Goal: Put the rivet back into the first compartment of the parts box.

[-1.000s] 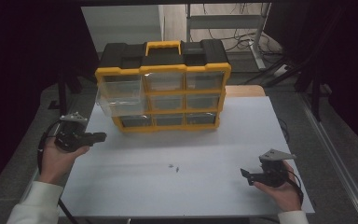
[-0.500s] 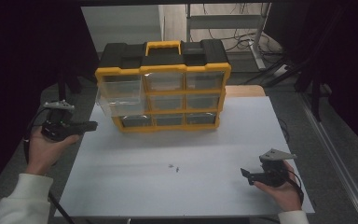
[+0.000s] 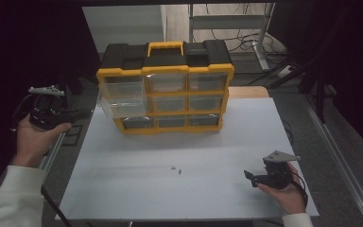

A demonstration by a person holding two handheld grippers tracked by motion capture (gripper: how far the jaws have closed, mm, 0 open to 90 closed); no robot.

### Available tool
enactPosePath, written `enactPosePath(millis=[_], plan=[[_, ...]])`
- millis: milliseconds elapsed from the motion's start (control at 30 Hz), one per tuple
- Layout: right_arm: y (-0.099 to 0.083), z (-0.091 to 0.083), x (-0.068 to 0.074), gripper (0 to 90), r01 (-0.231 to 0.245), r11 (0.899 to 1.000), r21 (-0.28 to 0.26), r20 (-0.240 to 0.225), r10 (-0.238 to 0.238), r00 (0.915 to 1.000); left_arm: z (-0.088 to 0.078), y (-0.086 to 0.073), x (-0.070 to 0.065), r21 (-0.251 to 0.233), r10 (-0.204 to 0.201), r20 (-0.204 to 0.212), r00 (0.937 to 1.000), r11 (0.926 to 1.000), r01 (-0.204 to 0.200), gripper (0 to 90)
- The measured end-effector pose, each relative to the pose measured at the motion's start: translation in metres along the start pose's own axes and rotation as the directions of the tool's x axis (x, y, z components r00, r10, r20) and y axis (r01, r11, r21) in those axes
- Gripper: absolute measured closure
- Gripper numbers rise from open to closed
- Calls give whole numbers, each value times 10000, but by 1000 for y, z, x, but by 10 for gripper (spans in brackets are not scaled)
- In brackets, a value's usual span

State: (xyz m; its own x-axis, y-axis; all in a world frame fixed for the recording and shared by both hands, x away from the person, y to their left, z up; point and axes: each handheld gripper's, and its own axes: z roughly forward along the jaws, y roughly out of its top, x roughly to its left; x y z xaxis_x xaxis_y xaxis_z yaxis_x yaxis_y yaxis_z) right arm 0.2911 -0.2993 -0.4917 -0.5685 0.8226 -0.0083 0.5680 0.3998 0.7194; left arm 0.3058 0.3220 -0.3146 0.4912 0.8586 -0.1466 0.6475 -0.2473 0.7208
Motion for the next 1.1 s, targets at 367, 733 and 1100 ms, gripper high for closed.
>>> enactPosePath(millis=[367, 733, 1100], plan=[[0, 0, -1, 105, -28, 10000, 7, -23, 28, 10000, -22, 22, -6, -519, 224, 48, 9997, 9984, -221, 871], [0, 0, -1, 105, -41, 10000, -5, -41, 41, 10000, -26, 40, -12, -640, 303, 197, 9993, 9975, -290, 871], [0, 0, -2, 105, -131, 9999, -35, -118, 131, 9998, -14, 56, -21, -616, 363, 424, 9984, 9975, -337, 871]])
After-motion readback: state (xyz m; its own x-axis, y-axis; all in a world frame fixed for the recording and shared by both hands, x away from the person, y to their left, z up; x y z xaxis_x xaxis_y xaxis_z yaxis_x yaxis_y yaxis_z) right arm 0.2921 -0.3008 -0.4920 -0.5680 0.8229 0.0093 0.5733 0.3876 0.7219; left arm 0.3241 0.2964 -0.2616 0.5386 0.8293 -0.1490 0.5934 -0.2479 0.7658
